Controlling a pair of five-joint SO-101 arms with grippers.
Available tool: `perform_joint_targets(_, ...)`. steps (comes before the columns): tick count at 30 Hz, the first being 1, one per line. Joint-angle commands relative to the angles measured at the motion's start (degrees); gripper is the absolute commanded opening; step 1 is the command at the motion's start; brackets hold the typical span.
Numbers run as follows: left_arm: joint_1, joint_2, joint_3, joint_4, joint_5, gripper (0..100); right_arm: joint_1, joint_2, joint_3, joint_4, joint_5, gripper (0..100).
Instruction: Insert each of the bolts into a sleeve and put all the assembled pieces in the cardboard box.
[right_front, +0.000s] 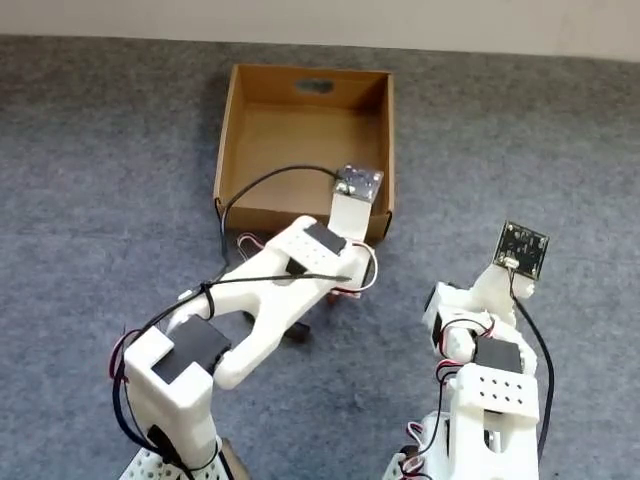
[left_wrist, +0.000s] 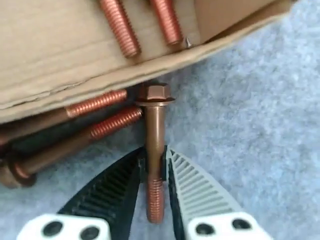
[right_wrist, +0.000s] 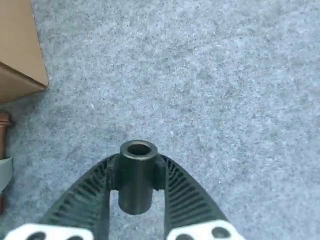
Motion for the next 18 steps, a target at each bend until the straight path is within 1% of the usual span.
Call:
perform_joint_targets(1, 2.24, -0.92, -1.10, 5.63, 0.00, 1, 0.40, -0.66, -0.31, -1.10, -0.62, 0.5)
perform_joint_targets(6, 4.44, -0.92, -1.10, 12.13, 0.00, 1, 0.40, -0.66, -0.31, -1.10, -0.62, 0.5)
perform_joint_targets(12, 3.91, -0.84, -1.19, 13.54, 0.00, 2, 0.40, -0.66, -0.31, -1.10, -0.62, 0.5)
perform_joint_targets(14, 3.91, -0.84, -1.19, 13.54, 0.09, 5, 0.40, -0.66, -0.31, -1.10, -0.62, 0.5)
perform_joint_targets(18, 3.82, -0.84, -2.51, 14.59, 0.44, 17, 0.40, -0.66, -0.31, -1.10, -0.62, 0.5)
